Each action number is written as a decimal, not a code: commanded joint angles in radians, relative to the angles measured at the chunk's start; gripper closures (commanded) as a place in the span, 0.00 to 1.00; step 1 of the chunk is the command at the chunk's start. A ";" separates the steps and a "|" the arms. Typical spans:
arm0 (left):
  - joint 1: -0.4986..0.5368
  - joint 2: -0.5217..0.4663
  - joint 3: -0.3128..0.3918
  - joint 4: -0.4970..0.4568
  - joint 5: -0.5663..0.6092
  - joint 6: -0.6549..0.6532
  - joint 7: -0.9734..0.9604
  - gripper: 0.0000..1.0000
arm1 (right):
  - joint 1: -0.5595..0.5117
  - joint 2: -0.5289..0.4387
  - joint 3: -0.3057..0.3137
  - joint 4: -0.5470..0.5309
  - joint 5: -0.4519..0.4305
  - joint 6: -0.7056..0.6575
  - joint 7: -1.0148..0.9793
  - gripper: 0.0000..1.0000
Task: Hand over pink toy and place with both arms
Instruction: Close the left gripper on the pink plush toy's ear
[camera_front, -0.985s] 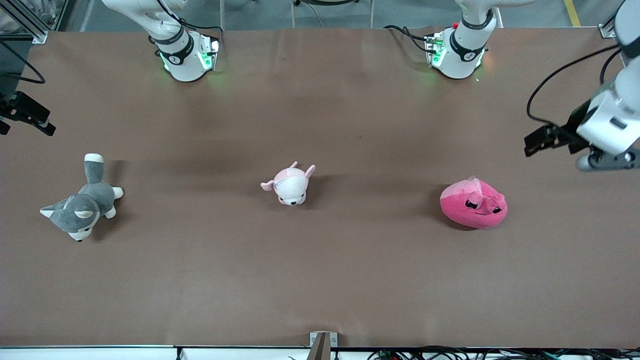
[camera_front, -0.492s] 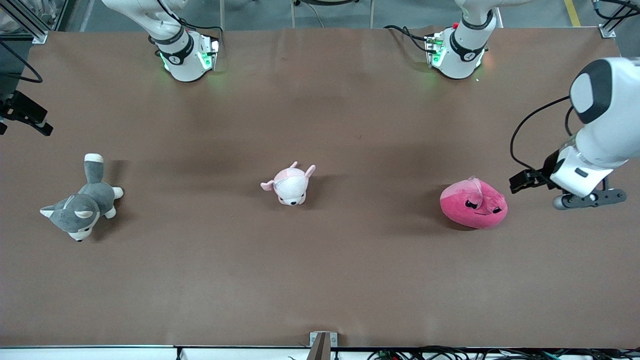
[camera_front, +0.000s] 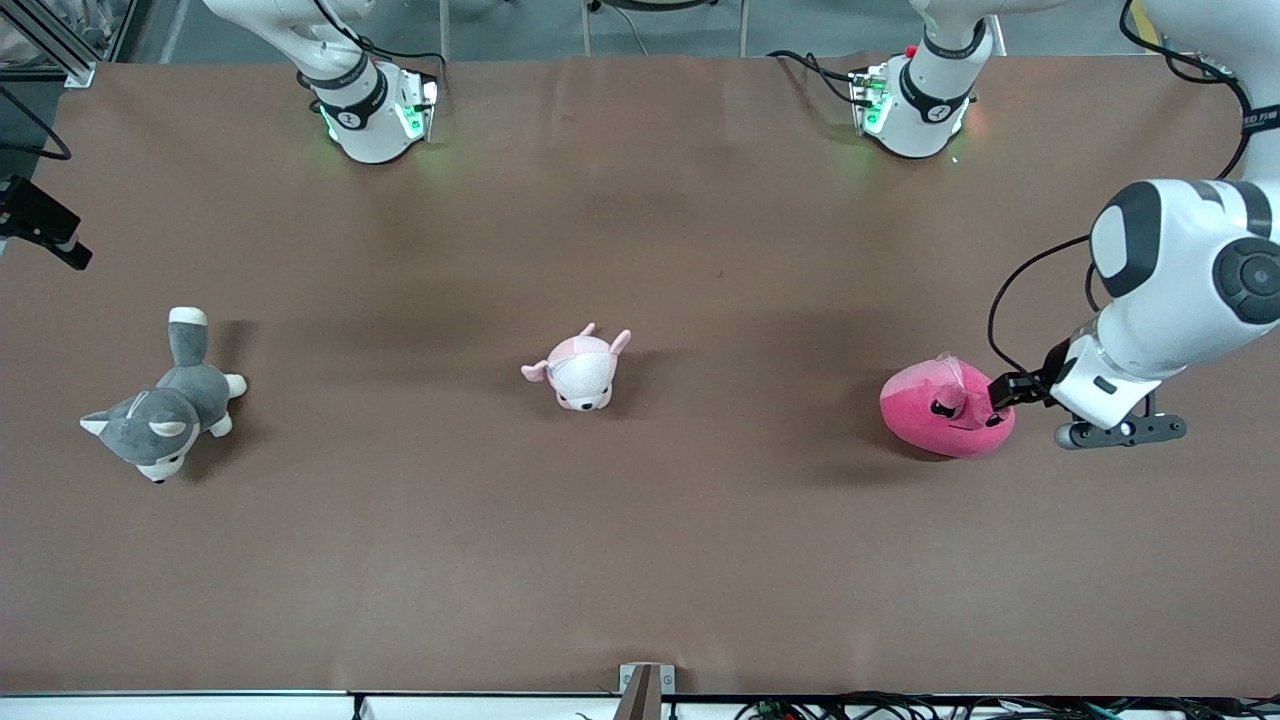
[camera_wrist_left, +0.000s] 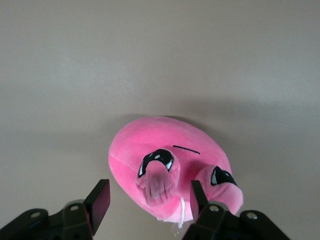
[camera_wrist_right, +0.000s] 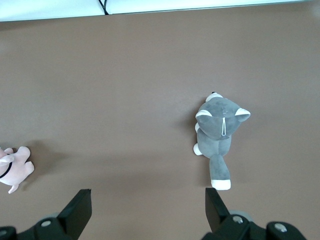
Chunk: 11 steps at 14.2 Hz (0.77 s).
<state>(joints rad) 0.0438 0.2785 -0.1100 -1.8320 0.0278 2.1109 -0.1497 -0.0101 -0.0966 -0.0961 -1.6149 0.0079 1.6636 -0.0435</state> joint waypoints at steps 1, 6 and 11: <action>0.001 0.010 -0.002 -0.006 0.007 0.009 -0.002 0.34 | -0.022 0.000 0.004 0.007 0.011 -0.002 -0.006 0.00; -0.001 0.030 -0.002 -0.006 0.007 0.008 -0.002 0.67 | -0.021 0.000 0.004 0.007 0.011 -0.001 -0.006 0.00; -0.002 0.025 -0.004 -0.003 0.006 -0.003 -0.002 0.99 | -0.025 0.003 0.004 0.006 0.011 0.001 -0.006 0.00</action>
<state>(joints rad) 0.0430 0.3120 -0.1110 -1.8340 0.0278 2.1115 -0.1497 -0.0183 -0.0964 -0.1001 -1.6148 0.0080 1.6638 -0.0435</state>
